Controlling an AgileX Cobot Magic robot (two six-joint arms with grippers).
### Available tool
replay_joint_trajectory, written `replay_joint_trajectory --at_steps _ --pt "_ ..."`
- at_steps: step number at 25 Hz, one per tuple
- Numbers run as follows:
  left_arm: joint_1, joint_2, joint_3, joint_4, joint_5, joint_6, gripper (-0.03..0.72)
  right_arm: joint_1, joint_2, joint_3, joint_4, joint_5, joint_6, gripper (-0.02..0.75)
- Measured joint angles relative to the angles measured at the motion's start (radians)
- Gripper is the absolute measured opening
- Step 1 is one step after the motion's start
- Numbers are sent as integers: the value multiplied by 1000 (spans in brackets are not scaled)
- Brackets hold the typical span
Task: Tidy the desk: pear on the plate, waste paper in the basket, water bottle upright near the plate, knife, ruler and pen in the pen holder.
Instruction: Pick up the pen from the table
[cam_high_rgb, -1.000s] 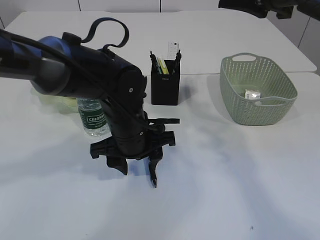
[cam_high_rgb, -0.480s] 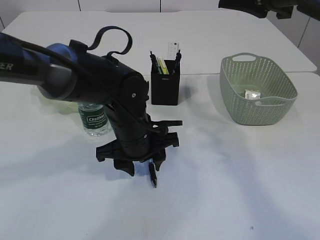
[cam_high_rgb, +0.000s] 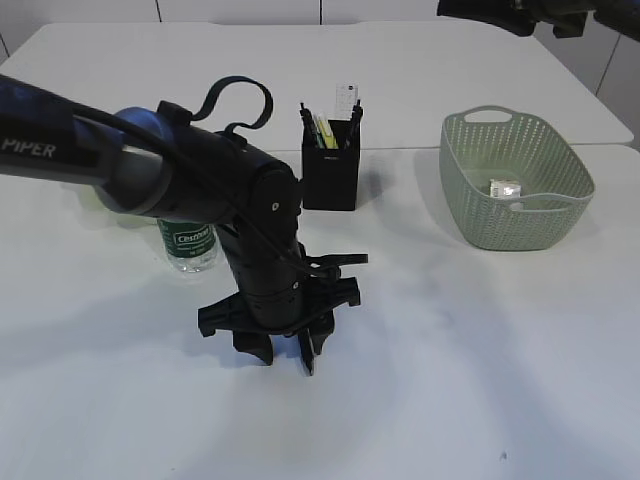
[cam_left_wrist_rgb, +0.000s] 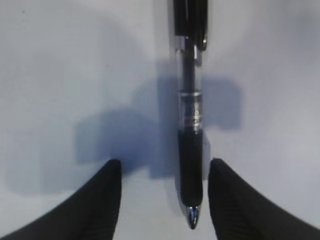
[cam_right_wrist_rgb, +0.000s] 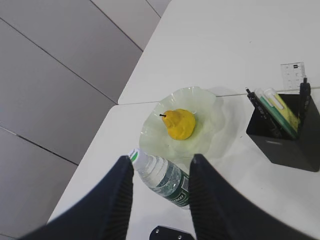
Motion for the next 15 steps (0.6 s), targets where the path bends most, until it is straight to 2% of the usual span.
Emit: replay_joint_trajectory --at_steps 9,11,15 --pt "0 2 -3 0 2 0 384 0 0 0 0 0 -2 283" --pt "0 2 -4 0 15 0 349 0 0 0 0 0 -2 283" --pt "0 3 -4 0 42 0 224 0 0 0 0 0 -2 284"
